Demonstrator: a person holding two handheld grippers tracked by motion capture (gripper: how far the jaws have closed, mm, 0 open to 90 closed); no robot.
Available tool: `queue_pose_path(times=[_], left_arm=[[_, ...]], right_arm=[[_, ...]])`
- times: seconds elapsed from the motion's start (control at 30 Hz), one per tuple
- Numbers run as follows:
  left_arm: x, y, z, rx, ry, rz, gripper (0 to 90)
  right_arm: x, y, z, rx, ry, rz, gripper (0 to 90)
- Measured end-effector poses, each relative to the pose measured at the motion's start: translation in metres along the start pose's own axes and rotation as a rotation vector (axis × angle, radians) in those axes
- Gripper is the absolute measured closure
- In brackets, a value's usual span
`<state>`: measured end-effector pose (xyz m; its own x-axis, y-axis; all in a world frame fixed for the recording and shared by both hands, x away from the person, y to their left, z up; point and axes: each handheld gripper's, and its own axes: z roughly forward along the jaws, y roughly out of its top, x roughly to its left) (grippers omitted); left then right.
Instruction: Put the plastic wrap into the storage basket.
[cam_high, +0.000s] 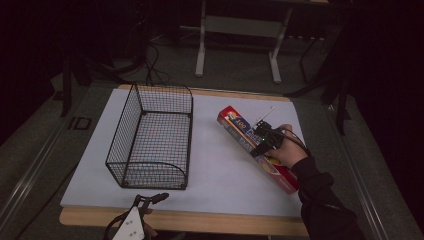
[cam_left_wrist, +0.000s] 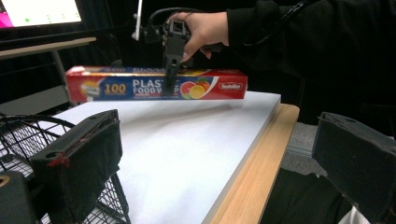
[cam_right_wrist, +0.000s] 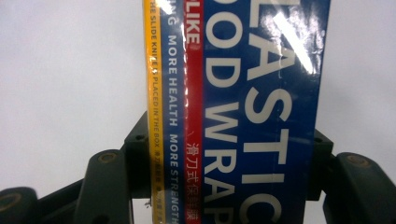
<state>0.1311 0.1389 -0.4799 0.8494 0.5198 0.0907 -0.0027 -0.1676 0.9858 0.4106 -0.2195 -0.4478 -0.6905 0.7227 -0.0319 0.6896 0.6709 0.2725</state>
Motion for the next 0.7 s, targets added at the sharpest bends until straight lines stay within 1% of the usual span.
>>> queue_pose_path(times=[0.03, 0.07, 0.13, 0.2, 0.27, 0.43, 0.6, 0.7], left_arm=[[0.000, 0.000, 0.000, 0.006, 0.001, 0.003, 2.1], [0.000, 0.000, 0.000, 0.006, 0.001, 0.003, 2.2], [0.000, 0.000, 0.000, 0.004, 0.002, 0.002, 2.1], [0.000, 0.000, 0.000, 0.005, 0.004, 0.003, 2.1], [0.000, 0.000, 0.000, 0.004, 0.004, 0.003, 2.2], [0.000, 0.000, 0.001, 0.007, 0.002, 0.002, 2.2], [0.000, 0.000, 0.001, 0.008, 0.002, 0.002, 2.2], [0.000, 0.000, 0.001, 0.009, 0.004, 0.003, 2.2]], right_arm=[[0.002, 0.002, -0.007, -0.032, -0.008, 0.046, 40.0], [0.002, 0.002, -0.007, -0.032, -0.008, 0.046, 40.0], [0.003, 0.004, -0.014, -0.054, 0.003, 0.080, 40.0], [0.005, 0.007, -0.019, -0.070, -0.005, 0.095, 40.0], [0.009, 0.010, -0.025, -0.078, -0.026, 0.095, 40.0], [0.015, 0.018, -0.039, -0.117, -0.018, 0.119, 40.0], [0.026, 0.027, -0.053, -0.155, -0.009, 0.098, 40.0], [0.036, 0.037, -0.064, -0.176, -0.004, 0.081, 40.0]])
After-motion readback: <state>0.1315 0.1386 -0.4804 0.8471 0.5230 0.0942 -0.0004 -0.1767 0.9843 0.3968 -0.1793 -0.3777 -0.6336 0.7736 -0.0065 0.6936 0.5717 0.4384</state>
